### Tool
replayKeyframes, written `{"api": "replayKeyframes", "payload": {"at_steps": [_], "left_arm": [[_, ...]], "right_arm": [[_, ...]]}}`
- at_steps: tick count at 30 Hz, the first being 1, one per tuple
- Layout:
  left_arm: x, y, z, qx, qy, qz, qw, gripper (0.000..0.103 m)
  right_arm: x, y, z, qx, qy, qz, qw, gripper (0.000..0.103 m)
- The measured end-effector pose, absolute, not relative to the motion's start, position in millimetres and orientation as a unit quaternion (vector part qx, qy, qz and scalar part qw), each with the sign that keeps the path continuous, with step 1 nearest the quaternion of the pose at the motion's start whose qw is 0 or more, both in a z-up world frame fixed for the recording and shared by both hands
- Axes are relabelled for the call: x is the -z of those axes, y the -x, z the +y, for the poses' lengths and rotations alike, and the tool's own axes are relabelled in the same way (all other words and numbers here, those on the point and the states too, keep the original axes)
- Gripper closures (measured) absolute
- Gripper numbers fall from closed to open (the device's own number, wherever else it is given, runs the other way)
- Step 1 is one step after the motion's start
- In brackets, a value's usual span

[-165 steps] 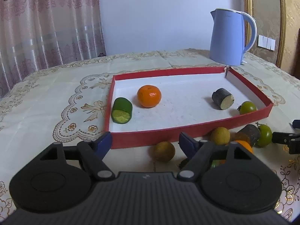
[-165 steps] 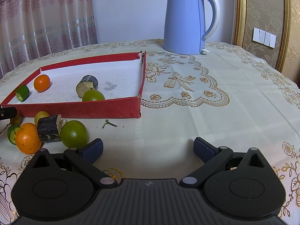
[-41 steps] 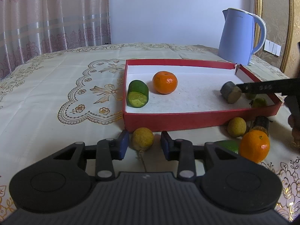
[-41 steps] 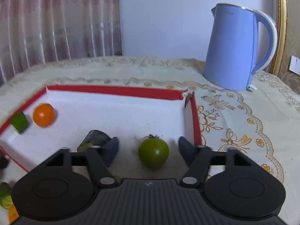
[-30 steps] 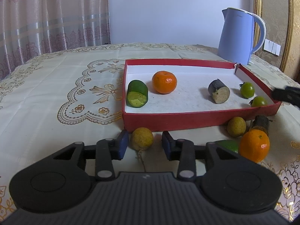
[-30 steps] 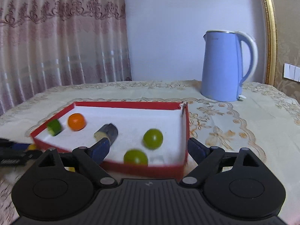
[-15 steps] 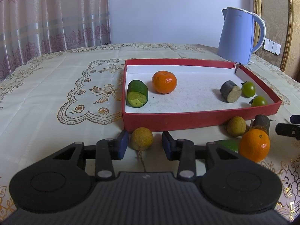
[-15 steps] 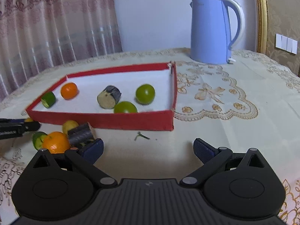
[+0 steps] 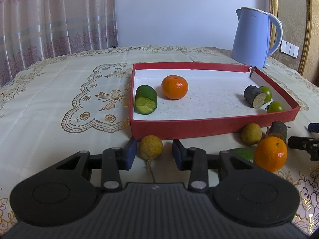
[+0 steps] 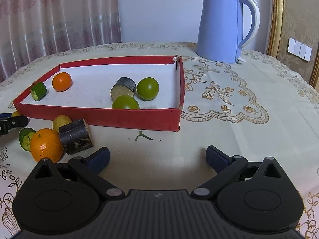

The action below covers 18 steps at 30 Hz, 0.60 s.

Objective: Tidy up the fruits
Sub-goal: 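Carry the brown round fruit into the tray and open the left tool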

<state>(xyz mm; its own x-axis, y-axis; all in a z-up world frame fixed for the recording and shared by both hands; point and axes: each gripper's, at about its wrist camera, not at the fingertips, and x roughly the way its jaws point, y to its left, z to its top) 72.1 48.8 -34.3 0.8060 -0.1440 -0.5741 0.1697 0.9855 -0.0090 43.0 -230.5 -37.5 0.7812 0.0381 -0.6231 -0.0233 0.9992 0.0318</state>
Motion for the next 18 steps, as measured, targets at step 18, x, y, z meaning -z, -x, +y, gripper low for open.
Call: {"api": "replayKeyframes", "payload": {"at_steps": [18], "left_arm": [[26.2,-66.0,43.6,0.084,-0.037,0.301,0.949,0.08]], "right_arm": [[37.4,-43.8,-230.6,-0.017,-0.012,0.33,0.944,0.0]]}}
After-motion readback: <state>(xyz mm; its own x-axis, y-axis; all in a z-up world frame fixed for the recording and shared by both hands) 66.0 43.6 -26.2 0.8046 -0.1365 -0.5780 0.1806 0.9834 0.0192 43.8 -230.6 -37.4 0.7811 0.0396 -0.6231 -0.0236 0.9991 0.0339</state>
